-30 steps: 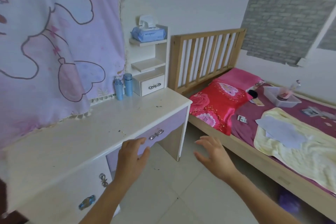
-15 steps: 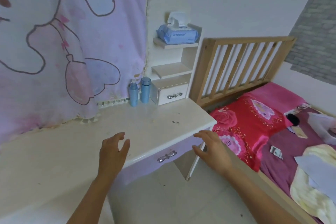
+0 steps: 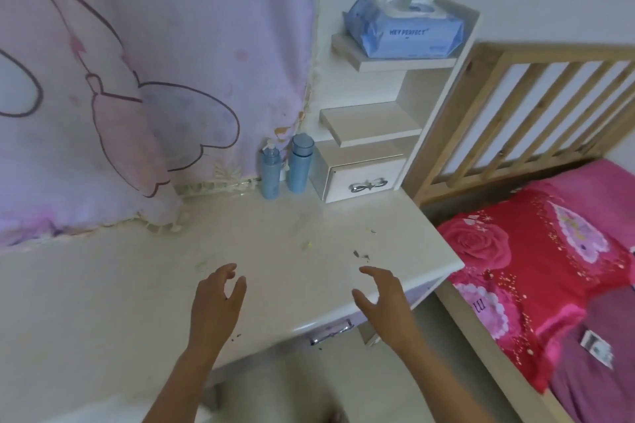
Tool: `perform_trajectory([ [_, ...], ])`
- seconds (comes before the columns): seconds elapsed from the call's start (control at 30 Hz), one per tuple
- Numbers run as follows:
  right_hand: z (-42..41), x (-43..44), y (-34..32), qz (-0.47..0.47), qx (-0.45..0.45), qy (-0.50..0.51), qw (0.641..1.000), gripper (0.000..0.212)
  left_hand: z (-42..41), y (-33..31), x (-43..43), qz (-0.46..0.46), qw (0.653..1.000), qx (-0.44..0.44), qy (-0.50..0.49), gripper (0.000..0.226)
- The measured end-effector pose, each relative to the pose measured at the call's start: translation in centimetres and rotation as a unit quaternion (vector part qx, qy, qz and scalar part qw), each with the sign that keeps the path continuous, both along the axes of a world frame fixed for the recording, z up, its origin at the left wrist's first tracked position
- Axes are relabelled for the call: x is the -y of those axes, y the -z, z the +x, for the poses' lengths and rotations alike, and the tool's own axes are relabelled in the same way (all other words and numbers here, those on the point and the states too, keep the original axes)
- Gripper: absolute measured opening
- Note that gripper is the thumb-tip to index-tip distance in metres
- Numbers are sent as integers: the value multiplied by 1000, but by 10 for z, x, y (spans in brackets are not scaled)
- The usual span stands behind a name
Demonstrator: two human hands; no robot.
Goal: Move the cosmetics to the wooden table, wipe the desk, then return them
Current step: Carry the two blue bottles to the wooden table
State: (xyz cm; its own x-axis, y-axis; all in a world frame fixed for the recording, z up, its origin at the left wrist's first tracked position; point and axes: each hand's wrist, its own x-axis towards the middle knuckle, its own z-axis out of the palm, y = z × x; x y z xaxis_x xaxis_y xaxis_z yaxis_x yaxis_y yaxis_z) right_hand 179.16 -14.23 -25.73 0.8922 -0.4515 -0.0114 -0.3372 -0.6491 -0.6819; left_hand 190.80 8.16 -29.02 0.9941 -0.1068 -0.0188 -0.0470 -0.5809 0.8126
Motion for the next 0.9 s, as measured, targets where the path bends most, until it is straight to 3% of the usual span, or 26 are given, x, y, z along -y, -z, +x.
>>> perform_trajectory([
  [0.2,82,28,8,45,11,-79,996,46,27,2,26,16,996,2,-88,31],
  [0.5,176,71,-2,61,42,-183,980,52,74,-17,104,-66,985,13,-161,45],
  [0.67,213,72,-1,65,44,-200,977,56,89,-11,108,-56,983,0,-177,51],
  [0.9,273,68,-5,63,69,-144,985,66,163,-11,116,-56,986,4,-159,61],
])
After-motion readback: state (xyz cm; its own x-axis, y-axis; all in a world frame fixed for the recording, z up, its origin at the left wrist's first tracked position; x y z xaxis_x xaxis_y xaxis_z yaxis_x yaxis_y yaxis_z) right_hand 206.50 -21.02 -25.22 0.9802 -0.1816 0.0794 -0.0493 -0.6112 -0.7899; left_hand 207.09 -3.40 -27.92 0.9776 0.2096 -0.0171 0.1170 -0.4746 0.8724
